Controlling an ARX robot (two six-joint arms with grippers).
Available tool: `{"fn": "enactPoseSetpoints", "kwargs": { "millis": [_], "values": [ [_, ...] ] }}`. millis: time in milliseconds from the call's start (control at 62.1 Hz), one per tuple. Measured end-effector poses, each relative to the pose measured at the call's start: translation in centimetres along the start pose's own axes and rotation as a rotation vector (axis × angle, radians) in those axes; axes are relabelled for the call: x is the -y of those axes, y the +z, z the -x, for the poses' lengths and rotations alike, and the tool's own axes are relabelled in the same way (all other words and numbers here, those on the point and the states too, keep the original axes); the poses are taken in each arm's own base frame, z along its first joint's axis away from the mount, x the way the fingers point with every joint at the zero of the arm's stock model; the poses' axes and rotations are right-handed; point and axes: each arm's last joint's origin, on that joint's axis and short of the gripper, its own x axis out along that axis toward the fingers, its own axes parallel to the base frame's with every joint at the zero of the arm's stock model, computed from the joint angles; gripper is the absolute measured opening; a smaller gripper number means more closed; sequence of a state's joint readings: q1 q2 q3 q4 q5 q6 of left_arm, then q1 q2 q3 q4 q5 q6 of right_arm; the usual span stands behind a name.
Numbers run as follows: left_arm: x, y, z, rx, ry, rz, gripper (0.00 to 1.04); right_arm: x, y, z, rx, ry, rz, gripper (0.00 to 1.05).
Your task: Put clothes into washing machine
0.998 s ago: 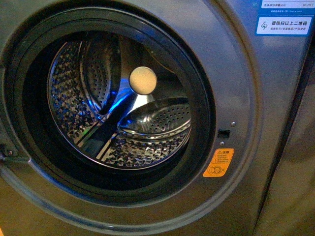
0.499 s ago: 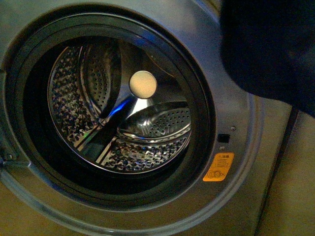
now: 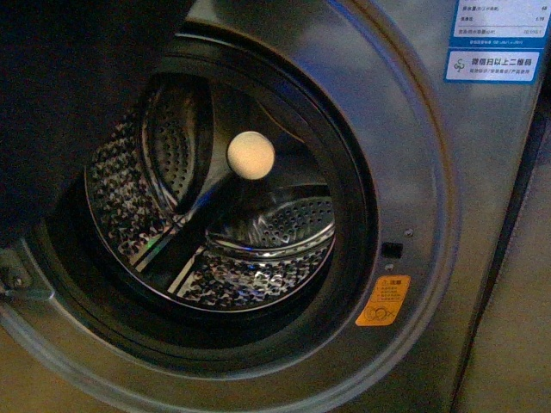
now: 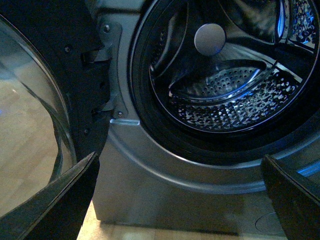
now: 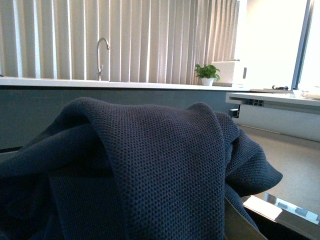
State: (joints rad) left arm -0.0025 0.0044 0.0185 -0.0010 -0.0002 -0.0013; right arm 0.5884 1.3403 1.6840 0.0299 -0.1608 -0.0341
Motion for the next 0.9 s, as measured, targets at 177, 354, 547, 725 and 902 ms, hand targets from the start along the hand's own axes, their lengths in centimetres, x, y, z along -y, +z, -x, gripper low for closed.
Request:
{"fn": "enactPoseSetpoints", "kwargs": {
  "millis": [177, 354, 547, 725, 902],
  "values": [
    [0.0, 0.0, 0.0, 0.000, 0.000, 0.000, 0.98, 0.0, 0.1, 0.0, 0.004, -0.004, 0.008, 0.05],
    [0.0, 0.0, 0.0, 0.000, 0.000, 0.000, 0.98, 0.1, 0.1, 0.0, 0.003, -0.011, 0.009, 0.05],
    [0.0, 0.0, 0.0, 0.000, 0.000, 0.000, 0.98, 0.0, 0.1, 0.0, 0.003, -0.010, 0.009, 0.05],
    [-0.1, 0.6, 0.0, 0.062, -0.051, 0.063, 0.98, 0.0, 0.1, 0.0, 0.003, -0.010, 0.008, 0.05],
    [-0.2, 3.3, -1.3, 0.162, -0.039, 0.130, 0.98, 0.1, 0.1, 0.0, 0.003, -0.010, 0.009, 0.05]
  ]
}}
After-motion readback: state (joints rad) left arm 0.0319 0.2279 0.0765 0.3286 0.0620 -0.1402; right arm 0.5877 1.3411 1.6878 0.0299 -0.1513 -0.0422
